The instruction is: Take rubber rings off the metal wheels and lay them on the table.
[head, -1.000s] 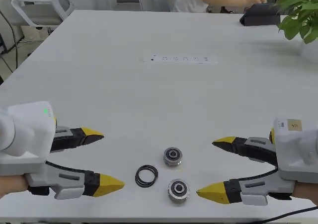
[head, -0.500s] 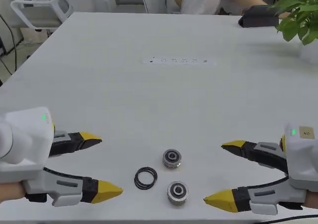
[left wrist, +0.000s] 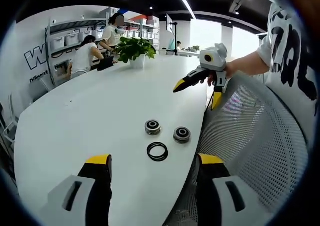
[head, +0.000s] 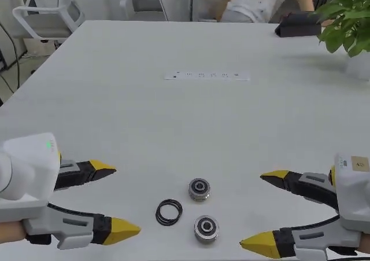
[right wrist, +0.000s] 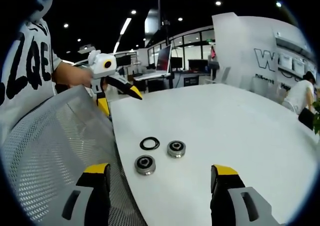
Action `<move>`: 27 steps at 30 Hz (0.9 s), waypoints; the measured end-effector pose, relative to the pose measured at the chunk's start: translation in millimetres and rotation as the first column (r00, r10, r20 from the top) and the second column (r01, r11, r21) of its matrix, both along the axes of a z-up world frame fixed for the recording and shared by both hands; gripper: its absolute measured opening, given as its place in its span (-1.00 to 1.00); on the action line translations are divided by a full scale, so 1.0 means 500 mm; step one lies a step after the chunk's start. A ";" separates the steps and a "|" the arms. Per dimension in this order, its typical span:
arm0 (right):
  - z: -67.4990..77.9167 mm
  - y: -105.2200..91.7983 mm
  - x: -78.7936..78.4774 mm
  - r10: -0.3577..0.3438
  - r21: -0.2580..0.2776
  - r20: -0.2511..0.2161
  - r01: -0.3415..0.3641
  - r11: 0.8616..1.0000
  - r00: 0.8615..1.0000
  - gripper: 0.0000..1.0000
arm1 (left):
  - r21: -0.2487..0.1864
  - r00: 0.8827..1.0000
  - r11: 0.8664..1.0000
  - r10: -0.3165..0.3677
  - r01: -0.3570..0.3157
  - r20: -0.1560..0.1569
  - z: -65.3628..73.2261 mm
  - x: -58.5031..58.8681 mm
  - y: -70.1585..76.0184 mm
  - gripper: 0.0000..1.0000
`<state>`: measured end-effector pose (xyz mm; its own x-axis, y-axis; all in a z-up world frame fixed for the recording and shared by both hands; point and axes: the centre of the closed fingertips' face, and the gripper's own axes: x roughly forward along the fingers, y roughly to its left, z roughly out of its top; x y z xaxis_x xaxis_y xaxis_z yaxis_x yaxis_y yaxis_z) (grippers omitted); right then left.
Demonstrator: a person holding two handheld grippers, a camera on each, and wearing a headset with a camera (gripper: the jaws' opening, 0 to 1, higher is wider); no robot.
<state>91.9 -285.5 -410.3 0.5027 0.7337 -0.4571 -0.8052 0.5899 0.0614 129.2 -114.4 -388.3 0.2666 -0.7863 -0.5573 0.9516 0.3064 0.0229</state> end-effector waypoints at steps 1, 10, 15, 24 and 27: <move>0.000 -0.001 0.000 -0.002 0.000 0.001 0.002 1.000 1.000 0.64 | 0.000 1.000 1.000 0.001 -0.001 0.000 0.000 -0.001 0.001 0.32; 0.004 -0.005 -0.004 -0.006 0.000 0.004 0.006 1.000 1.000 0.64 | 0.001 1.000 1.000 0.008 -0.008 0.004 0.004 -0.003 0.005 0.32; 0.004 -0.007 -0.004 -0.009 0.004 0.005 0.009 1.000 1.000 0.64 | 0.001 1.000 1.000 0.014 -0.014 0.007 0.006 -0.002 0.008 0.32; 0.000 -0.009 -0.007 -0.010 0.003 0.004 0.010 1.000 1.000 0.65 | 0.006 1.000 1.000 0.026 -0.026 0.011 0.006 0.000 0.013 0.32; -0.002 -0.010 -0.007 -0.009 0.001 0.002 0.009 1.000 1.000 0.65 | 0.006 0.999 1.000 0.030 -0.030 0.013 0.007 0.002 0.013 0.32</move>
